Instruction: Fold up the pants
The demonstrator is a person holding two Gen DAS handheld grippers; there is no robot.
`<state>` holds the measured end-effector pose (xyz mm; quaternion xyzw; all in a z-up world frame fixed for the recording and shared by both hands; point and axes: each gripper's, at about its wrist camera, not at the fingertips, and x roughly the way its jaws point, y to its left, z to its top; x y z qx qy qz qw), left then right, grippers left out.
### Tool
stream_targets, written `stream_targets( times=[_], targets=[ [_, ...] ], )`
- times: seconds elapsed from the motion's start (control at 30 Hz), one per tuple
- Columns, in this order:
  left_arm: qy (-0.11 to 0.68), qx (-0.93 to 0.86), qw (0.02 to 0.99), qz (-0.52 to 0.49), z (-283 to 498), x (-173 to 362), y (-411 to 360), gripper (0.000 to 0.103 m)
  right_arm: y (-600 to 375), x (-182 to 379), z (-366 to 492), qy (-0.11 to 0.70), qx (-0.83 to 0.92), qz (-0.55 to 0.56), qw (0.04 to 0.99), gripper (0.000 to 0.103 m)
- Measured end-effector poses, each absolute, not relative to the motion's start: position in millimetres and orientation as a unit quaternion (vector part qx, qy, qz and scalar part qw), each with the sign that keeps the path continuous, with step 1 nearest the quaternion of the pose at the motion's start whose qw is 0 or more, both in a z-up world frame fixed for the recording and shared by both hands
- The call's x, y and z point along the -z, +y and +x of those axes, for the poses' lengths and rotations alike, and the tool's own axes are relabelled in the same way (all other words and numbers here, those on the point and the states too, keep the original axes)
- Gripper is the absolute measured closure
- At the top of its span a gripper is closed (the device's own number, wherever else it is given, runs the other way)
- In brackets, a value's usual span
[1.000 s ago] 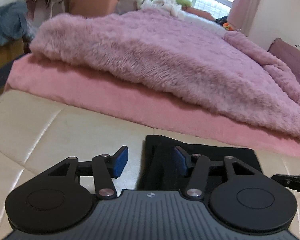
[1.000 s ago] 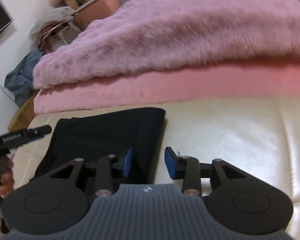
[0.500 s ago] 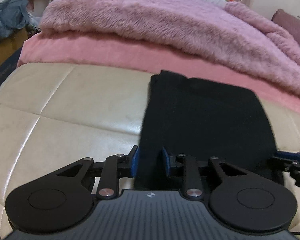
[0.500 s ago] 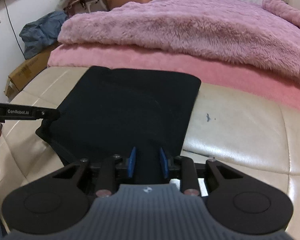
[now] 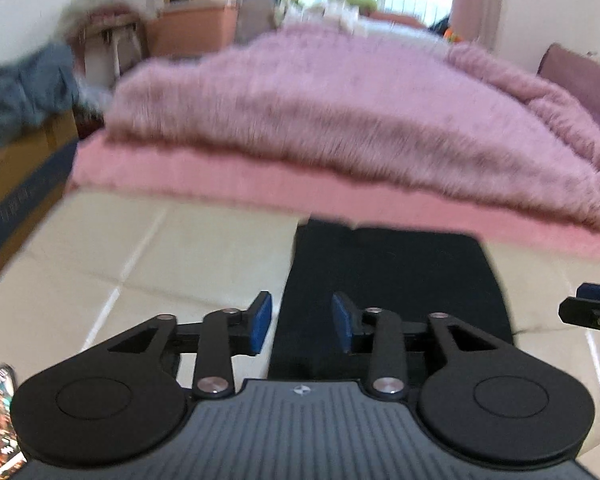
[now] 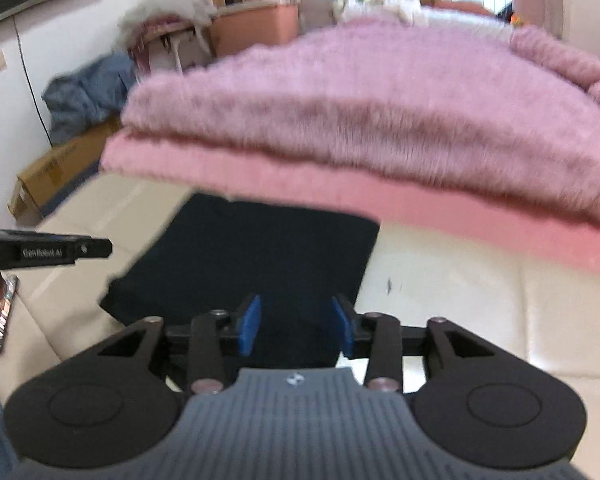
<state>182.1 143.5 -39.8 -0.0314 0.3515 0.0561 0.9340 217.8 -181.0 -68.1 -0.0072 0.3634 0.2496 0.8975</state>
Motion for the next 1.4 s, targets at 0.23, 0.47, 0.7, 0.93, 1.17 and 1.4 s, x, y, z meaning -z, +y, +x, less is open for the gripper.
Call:
stream_targets(
  times=[0.23,0.47,0.7,0.93,1.17,1.4],
  targets=[
    [0.262,-0.054,0.963,-0.015,140,-19,107,0.027,-199,1,161,0.267,-0.252,-0.009,0.930,0.029],
    [0.199,-0.081,0.976,0.024,107,-49,80,0.007,-212,-41,97,0.185,-0.242,-0.020,0.952,0.021],
    [0.191,-0.071,0.977,0.055,78,-46,62,0.000,-223,-50,49,0.166,-0.181,0.010,0.969,0.021],
    [0.282,-0.056,0.957,0.031,68,-2,58,0.000,-224,-17,27,0.237,-0.161,0.008,0.958,0.021],
    [0.329,-0.069,0.942,0.012,58,26,57,0.000,-218,19,18,0.278,-0.149,-0.002,0.949,0.021],
    [0.345,-0.068,0.936,0.016,60,33,57,0.000,-214,44,21,0.318,-0.144,0.005,0.937,0.021]
  ],
)
